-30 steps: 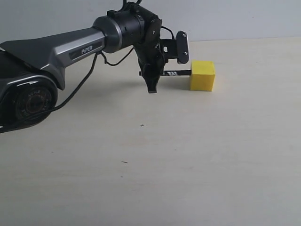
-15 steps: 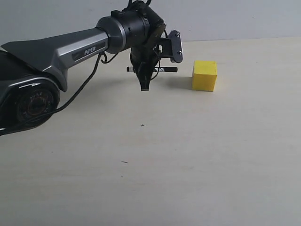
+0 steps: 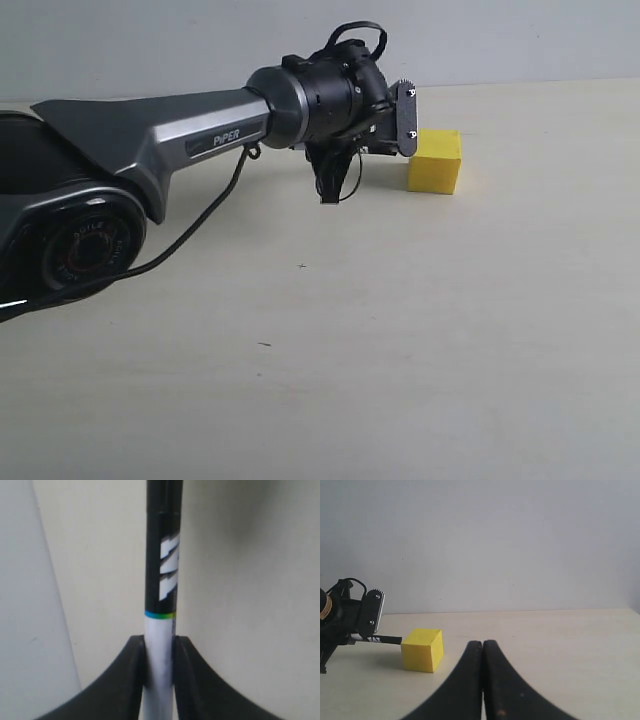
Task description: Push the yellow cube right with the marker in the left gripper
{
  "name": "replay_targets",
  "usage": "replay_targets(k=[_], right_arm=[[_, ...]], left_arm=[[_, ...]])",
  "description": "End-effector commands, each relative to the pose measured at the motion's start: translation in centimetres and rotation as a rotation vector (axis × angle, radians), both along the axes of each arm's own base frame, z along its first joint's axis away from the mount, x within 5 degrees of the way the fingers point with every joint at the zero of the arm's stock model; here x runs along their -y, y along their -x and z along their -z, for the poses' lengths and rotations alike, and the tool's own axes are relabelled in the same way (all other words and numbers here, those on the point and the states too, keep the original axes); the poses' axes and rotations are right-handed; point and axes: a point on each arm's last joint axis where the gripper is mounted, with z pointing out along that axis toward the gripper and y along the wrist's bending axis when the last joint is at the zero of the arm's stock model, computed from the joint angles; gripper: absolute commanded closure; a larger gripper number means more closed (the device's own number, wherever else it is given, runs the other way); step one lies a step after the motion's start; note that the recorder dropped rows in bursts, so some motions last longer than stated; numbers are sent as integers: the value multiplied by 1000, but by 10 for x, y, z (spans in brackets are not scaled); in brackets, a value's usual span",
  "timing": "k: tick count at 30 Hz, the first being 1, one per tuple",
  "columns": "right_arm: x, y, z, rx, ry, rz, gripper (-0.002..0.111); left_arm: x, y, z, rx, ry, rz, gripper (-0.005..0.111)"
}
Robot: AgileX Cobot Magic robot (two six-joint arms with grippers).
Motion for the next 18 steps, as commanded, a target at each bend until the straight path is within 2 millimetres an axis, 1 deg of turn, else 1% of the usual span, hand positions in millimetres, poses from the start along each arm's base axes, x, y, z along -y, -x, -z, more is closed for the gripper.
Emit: replay_targets(k=[1, 5, 9, 14, 18], right_arm=[[0, 0, 1, 7, 2, 5, 108], [0, 0, 1, 7, 2, 5, 108], [0, 0, 1, 7, 2, 5, 108], [0, 0, 1, 7, 2, 5, 108], [0, 0, 1, 7, 2, 5, 108]], left_arm=[[0, -1, 0, 47, 23, -5, 107], [-1, 0, 5, 45, 27, -4, 107], [0, 0, 8, 92, 34, 1, 107], [0, 10, 21, 136, 31, 18, 107], [-4, 17, 21, 192, 65, 19, 107]])
